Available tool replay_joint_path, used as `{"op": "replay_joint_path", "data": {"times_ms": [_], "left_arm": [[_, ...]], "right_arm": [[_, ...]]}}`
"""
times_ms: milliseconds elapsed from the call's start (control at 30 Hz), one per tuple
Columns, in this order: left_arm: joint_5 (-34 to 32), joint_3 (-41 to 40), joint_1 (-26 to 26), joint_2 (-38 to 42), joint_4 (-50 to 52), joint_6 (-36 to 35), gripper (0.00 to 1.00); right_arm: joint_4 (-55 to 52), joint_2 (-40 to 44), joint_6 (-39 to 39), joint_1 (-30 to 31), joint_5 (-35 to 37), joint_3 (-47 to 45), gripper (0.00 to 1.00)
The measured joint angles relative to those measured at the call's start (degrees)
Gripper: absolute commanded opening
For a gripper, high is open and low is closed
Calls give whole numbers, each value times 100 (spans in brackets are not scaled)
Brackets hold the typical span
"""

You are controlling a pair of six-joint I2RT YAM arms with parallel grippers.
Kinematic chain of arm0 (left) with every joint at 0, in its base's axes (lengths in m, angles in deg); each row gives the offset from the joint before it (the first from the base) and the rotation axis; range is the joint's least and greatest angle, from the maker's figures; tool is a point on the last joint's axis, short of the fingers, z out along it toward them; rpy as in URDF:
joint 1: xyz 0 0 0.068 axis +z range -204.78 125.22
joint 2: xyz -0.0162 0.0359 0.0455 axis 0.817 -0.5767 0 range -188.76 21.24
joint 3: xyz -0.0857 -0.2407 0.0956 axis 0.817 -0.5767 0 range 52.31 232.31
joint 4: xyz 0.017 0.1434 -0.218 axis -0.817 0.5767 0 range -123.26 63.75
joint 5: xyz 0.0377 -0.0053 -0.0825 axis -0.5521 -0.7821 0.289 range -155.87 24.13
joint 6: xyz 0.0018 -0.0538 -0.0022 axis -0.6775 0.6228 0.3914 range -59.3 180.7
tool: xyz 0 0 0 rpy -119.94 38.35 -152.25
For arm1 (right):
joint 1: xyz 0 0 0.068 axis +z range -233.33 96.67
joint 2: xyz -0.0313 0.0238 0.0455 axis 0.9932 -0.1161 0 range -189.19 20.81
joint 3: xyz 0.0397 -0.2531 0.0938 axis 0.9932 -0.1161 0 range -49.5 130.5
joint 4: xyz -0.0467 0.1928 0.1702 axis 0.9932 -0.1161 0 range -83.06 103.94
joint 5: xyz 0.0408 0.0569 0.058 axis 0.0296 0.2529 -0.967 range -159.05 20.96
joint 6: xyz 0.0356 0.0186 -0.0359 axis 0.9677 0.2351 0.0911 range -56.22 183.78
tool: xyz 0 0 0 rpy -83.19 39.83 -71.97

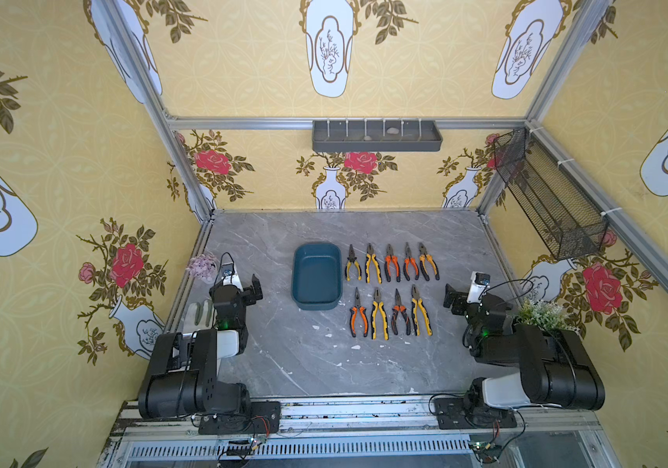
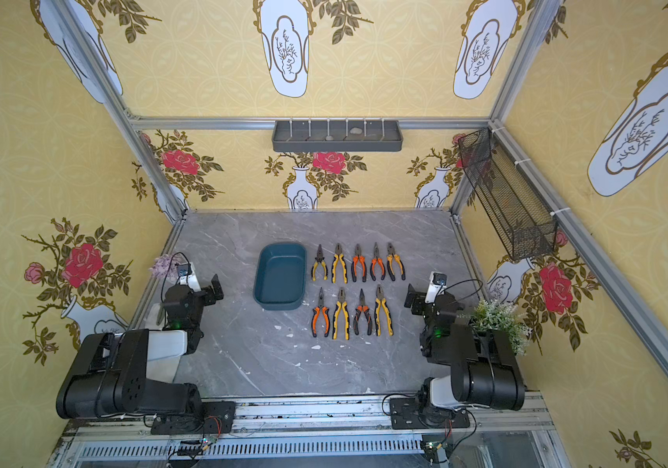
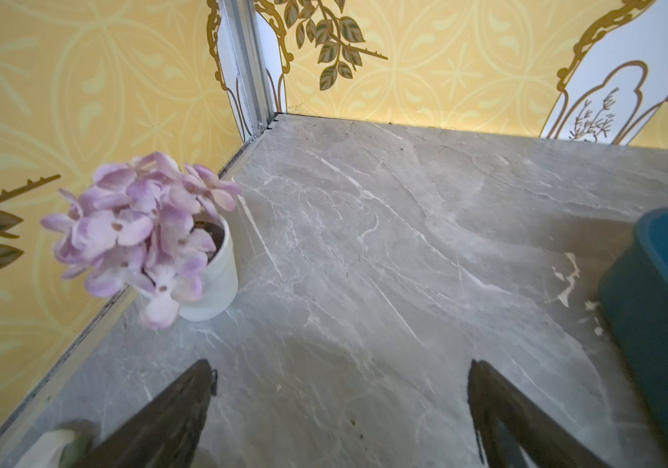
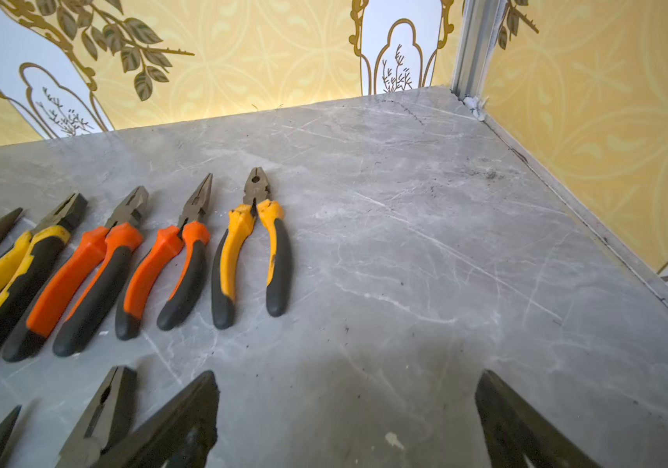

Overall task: Take the pliers out of the storage box
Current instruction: Reset both arms

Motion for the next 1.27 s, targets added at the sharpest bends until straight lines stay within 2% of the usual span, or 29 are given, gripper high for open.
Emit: {"op": "replay_joint_path", "data": {"times_ms": [400, 1267], "left_arm": [[160, 101, 37, -9, 332, -2, 99], [195, 96, 28, -7, 332, -4, 99]], "right_arm": [[-210, -87, 214, -216, -363, 157, 97], [-208, -114, 192, -98, -221, 168, 97]]}}
